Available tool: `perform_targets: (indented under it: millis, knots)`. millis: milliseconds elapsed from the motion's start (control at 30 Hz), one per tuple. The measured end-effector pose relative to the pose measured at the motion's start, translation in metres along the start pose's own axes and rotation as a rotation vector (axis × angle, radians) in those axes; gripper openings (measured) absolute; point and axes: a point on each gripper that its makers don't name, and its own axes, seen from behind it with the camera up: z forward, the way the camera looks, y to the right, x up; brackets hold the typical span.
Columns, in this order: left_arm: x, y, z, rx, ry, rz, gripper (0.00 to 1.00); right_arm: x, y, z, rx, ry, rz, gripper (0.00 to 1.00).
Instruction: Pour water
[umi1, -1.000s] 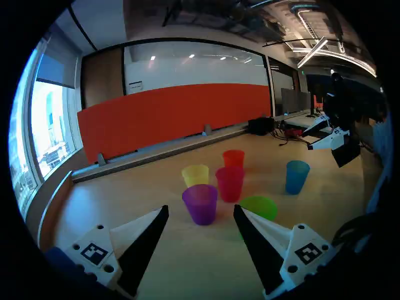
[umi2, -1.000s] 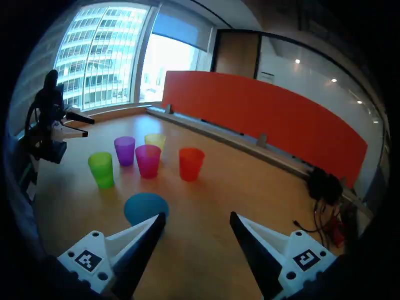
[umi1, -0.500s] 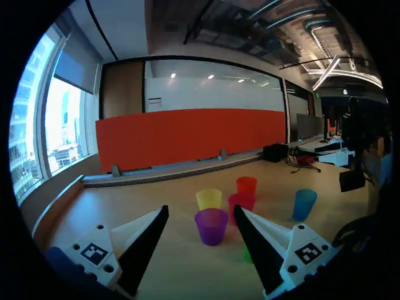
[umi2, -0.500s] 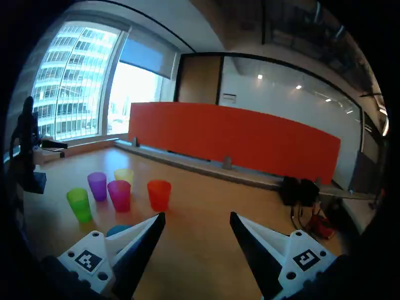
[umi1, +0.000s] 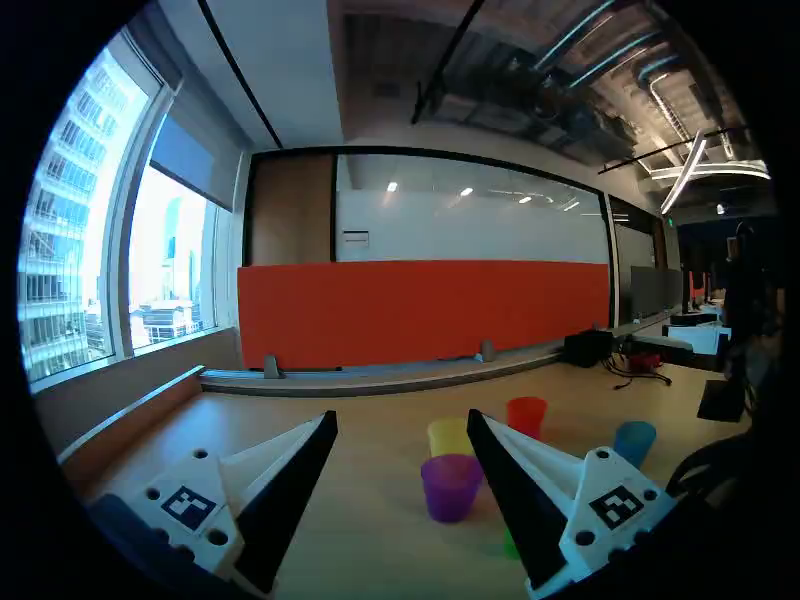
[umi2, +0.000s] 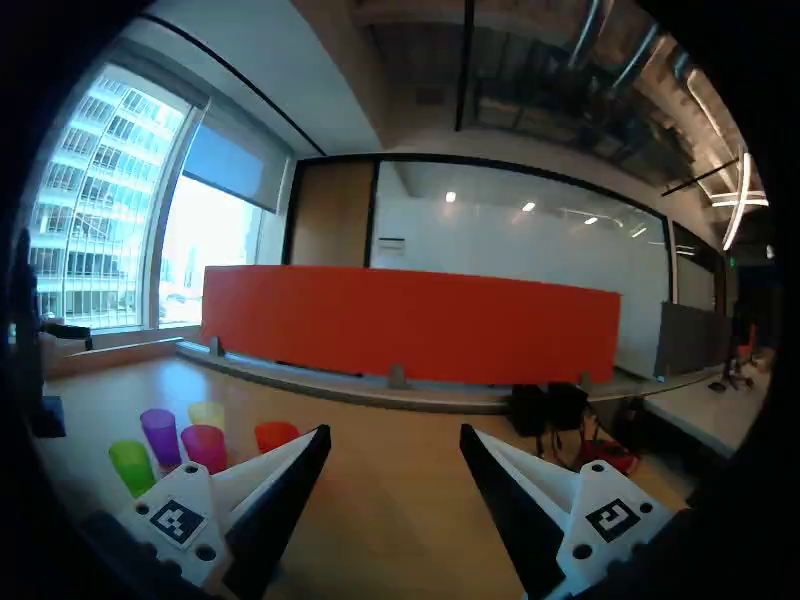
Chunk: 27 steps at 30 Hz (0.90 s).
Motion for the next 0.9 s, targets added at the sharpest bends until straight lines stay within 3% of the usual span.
perform_targets:
  millis: [267, 467, 900]
  knots:
    - [0.008, -0.019, -0.007, 0.086, 0.032, -0.015, 0.96, 0.015, 0.024, -0.008, -0.131, 0.06, 0.065, 1.0]
    - [0.012, -0.027, -0.011, 0.122, 0.039, -0.006, 0.96, 0.022, 0.025, -0.015, -0.139, 0.078, 0.102, 1.0]
    - [0.004, -0.034, -0.011, 0.169, 0.058, 0.054, 0.97, 0.018, 0.03, -0.02, -0.159, 0.063, 0.116, 1.0]
